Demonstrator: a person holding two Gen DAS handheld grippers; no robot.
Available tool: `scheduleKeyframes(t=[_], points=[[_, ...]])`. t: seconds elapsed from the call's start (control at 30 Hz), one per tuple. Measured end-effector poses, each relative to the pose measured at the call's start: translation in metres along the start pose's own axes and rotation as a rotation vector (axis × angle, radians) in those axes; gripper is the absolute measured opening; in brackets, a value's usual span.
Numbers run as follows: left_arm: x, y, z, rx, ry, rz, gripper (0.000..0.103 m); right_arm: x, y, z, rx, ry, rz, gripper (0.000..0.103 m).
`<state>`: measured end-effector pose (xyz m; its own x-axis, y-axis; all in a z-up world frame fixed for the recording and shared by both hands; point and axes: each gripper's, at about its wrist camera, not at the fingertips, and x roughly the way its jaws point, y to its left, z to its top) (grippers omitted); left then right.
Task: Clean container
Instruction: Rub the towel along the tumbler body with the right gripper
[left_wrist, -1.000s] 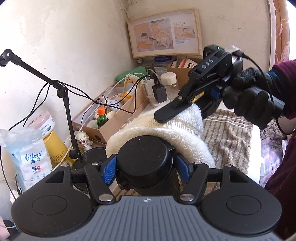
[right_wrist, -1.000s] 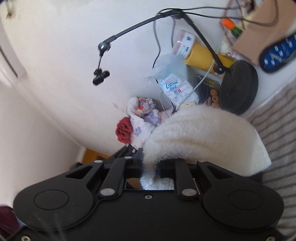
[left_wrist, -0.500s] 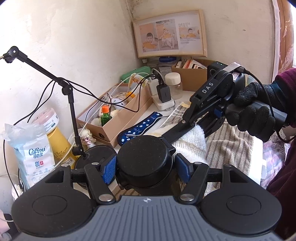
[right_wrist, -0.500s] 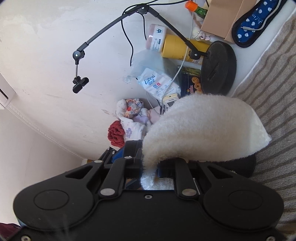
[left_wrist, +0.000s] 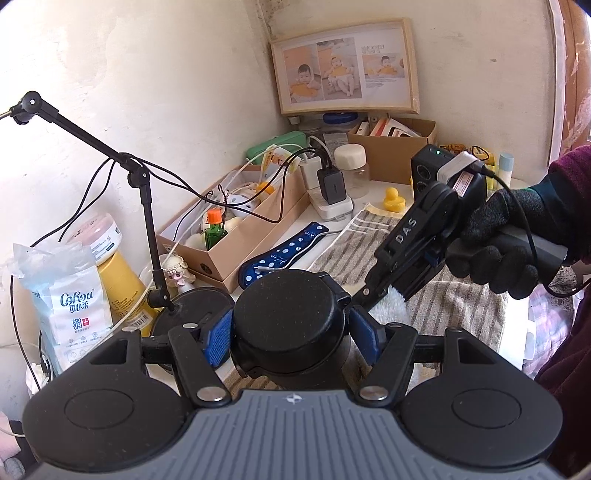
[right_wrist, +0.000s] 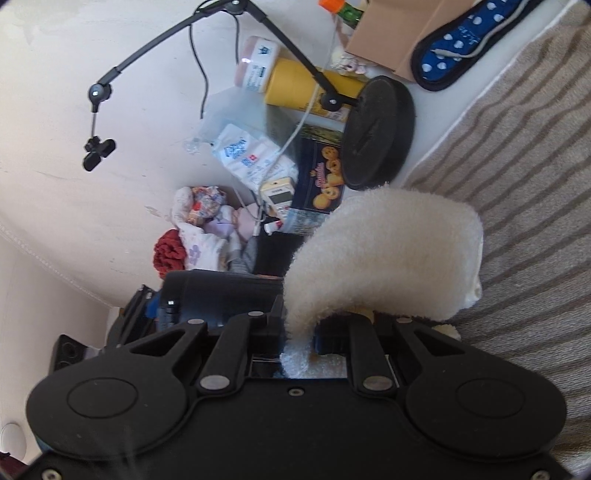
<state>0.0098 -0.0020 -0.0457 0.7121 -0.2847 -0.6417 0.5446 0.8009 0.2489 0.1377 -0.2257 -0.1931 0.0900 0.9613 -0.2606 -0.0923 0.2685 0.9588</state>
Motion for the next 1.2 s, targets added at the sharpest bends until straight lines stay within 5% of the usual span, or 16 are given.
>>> scheduleKeyframes(t=[0.63, 1.2], points=[[0.009, -0.005, 0.005, 0.010, 0.004, -0.007, 0.066, 0.017, -0.043, -0.007, 0.020, 0.034, -0.236, 0.012], [0.008, -0.003, 0.004, -0.001, 0.001, -0.008, 0.066, -0.008, -0.016, -0.013, 0.119, -0.024, 0.082, 0.013]])
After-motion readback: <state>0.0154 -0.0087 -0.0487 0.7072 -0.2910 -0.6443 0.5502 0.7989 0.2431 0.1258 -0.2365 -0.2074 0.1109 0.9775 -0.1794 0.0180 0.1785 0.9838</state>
